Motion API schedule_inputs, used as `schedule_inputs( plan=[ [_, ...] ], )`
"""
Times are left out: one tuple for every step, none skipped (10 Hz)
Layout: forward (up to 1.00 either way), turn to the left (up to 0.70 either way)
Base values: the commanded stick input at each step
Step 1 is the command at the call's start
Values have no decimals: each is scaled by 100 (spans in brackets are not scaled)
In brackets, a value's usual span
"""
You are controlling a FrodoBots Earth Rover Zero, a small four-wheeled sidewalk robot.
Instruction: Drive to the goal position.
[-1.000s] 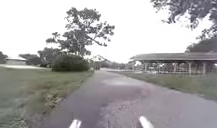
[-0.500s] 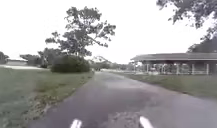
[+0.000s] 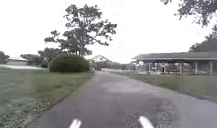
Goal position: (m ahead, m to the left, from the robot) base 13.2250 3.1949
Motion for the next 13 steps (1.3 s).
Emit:
schedule_inputs(
  plan=[
    [70, 0],
    [70, 0],
    [70, 0],
    [70, 0],
    [70, 0],
    [70, 0],
    [70, 0],
    [70, 0],
    [70, 0],
    [70, 0],
    [70, 0],
    [70, 0],
    [70, -3]
  ],
)
